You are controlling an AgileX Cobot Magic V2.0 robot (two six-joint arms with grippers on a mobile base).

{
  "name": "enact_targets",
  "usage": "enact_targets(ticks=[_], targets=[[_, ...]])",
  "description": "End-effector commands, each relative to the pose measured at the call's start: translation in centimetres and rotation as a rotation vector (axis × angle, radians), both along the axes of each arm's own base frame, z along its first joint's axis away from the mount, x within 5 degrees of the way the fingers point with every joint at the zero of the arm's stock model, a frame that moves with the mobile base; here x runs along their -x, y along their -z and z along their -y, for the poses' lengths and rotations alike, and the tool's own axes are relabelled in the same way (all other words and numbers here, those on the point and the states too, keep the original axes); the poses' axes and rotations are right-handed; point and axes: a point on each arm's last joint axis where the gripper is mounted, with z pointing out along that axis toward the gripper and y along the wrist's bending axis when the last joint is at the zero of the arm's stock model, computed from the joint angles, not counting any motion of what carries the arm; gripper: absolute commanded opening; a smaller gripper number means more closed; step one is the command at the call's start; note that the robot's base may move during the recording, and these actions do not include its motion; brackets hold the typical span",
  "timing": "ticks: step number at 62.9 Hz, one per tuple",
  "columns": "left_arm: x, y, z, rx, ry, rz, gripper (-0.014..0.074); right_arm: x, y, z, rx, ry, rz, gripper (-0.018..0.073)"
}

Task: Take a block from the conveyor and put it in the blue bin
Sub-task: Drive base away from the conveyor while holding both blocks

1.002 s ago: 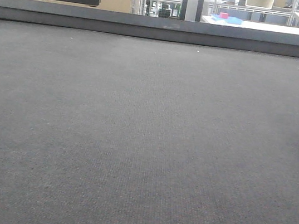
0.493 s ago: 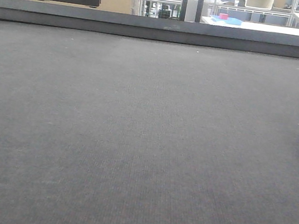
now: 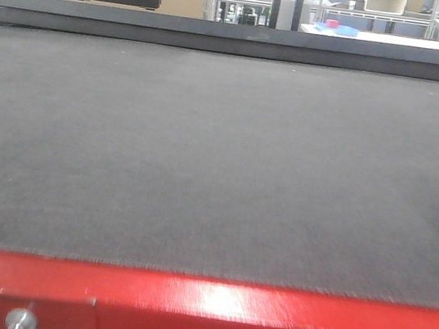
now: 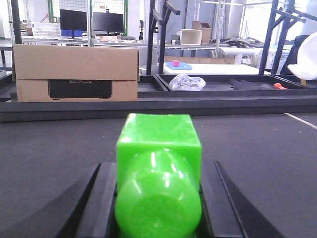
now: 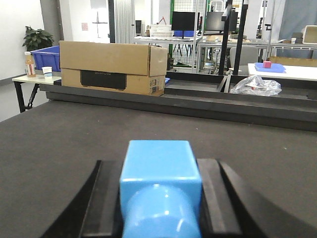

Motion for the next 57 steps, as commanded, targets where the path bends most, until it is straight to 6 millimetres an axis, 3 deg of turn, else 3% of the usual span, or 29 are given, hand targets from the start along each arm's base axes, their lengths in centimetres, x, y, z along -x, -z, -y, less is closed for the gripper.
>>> enact_targets(ticks=[1,57], targets=[[0.27,-0.51,-0.02,0.013,0.004,0.036,-0.0111,0.09,-0.09,0.05,0.002,0.003,0.022,-0.0167],[0.27,-0.51,-0.02,0.013,0.004,0.036,-0.0111,0.09,-0.09,0.05,0.002,0.003,0.022,-0.0167]])
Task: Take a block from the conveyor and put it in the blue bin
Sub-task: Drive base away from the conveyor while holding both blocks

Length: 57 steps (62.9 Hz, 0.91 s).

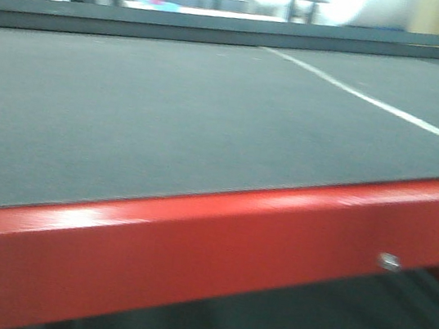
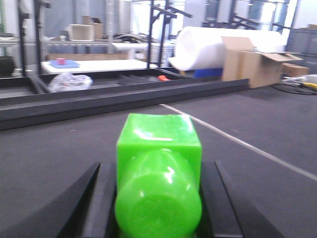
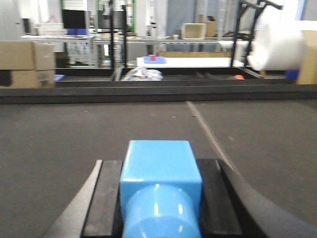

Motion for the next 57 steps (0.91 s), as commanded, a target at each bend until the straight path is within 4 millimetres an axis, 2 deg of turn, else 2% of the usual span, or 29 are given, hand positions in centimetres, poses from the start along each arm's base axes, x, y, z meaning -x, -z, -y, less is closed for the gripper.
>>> enact_targets(ticks=[1,57], targets=[[0.12,-0.44,0.01,0.011,0.004,0.028,-0.0111,0.09,-0.1,0.06,-0.001,0.003,0.023,-0.0167],[0.12,-0.44,0.01,0.011,0.004,0.028,-0.0111,0.09,-0.1,0.06,-0.001,0.003,0.023,-0.0167]])
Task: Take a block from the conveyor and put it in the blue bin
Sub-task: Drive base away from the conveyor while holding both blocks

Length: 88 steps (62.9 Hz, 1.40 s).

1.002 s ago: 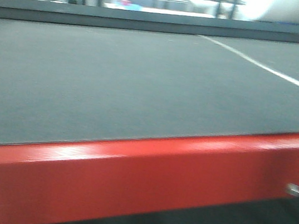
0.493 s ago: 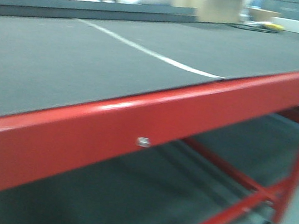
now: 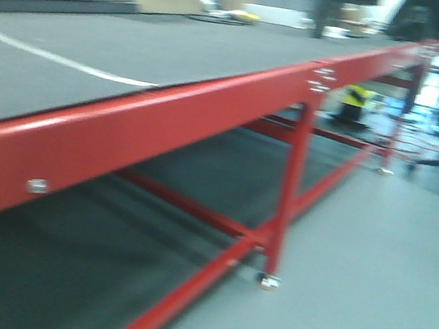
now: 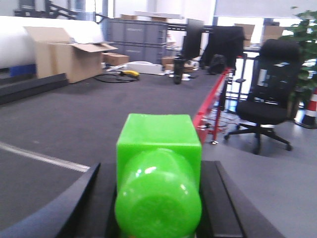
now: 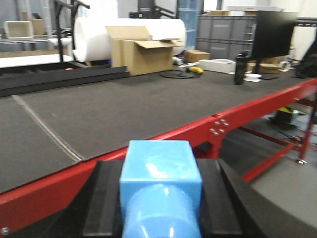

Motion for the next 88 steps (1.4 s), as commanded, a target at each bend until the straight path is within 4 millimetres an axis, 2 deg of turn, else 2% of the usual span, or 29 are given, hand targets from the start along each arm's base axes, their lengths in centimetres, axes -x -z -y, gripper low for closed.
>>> enact_targets(ticks=[1,88], targets=[[0.12,-0.44,0.01,0.011,0.004,0.028,-0.0111,0.09,-0.1,0.06,0.0,0.003,0.023,-0.0167],[0.12,-0.44,0.01,0.011,0.004,0.028,-0.0111,0.09,-0.1,0.06,0.0,0.003,0.023,-0.0167]])
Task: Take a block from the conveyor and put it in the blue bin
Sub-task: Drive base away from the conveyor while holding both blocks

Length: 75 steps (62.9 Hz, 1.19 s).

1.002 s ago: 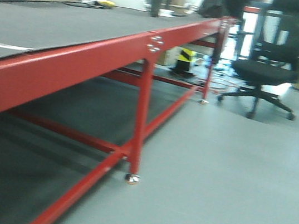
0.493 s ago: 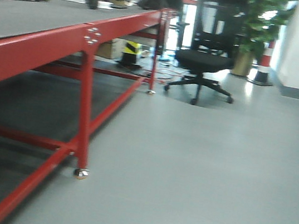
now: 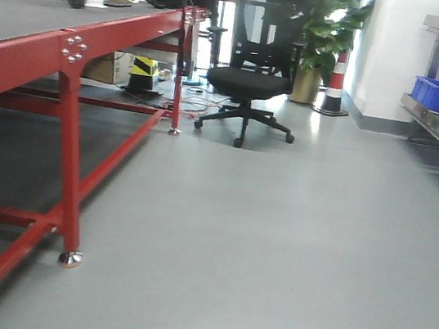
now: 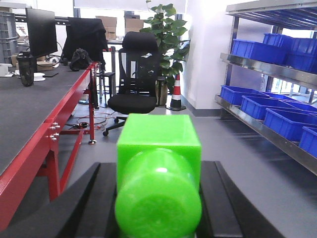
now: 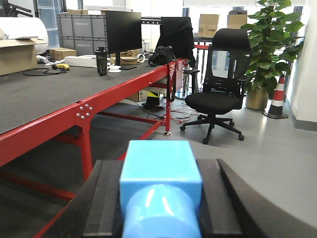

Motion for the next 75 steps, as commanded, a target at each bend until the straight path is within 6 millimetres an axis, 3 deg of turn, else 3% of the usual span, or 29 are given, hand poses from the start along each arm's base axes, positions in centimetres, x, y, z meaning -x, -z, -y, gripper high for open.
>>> enact_targets(ticks=[1,75], targets=[[0.12,-0.44,0.01,0.011,0.004,0.028,-0.0111,0.09,-0.1,0.06,0.0,0.003,0.023,-0.0167],[-0.11,-0.39,0.06,0.01,0.004,0.022,-0.0111,-0.16,-0.06,-0.01,0.001,0.004,0.017,-0.0167]])
